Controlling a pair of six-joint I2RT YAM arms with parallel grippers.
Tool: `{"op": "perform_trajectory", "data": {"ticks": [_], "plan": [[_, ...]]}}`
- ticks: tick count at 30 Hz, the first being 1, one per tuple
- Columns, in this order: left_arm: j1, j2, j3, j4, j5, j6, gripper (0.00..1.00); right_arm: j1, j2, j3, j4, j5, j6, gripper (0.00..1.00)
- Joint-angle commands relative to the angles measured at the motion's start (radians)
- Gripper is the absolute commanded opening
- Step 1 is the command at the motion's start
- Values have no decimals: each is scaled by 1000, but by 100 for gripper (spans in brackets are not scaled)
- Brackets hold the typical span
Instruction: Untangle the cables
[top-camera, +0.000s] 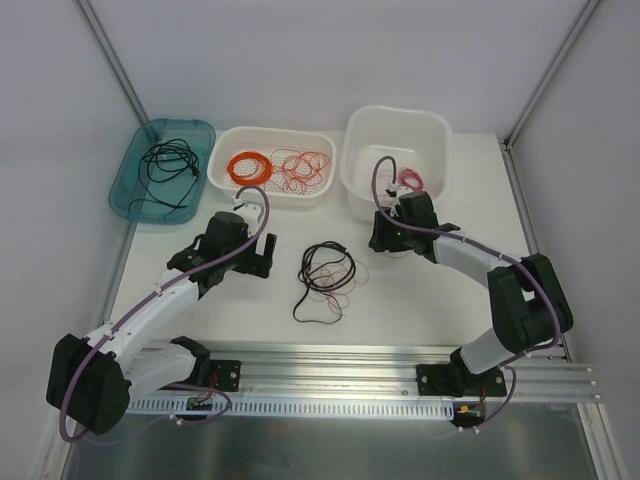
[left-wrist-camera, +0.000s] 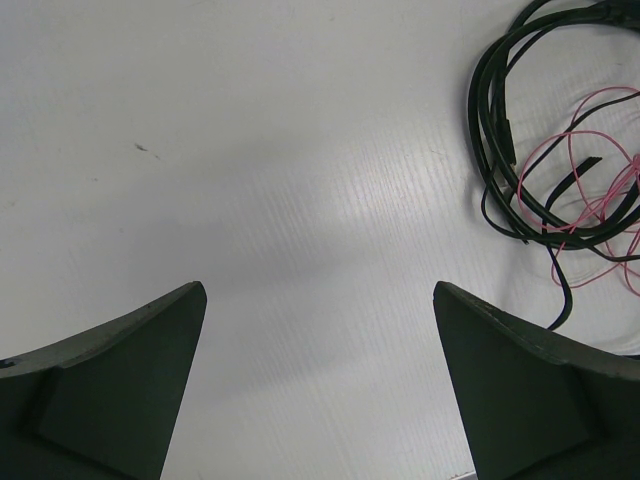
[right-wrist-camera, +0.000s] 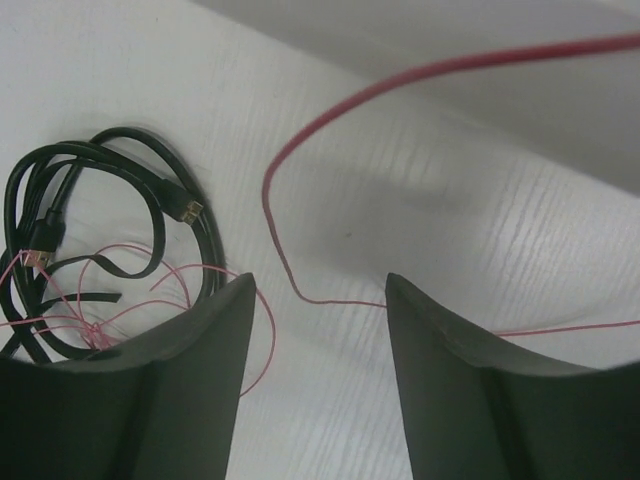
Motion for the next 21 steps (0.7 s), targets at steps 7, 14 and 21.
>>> {"op": "perform_trajectory", "data": {"ticks": [7, 14, 21], "plan": [[11, -13, 19, 1, 24, 23, 99, 11, 46, 15, 88, 0, 23, 30], [11, -8, 22, 2, 27, 26, 99, 14, -65, 15, -16, 27, 3, 1], [9, -7, 22, 1, 27, 26, 99, 15, -222, 150, -264, 47, -71, 1]]}}
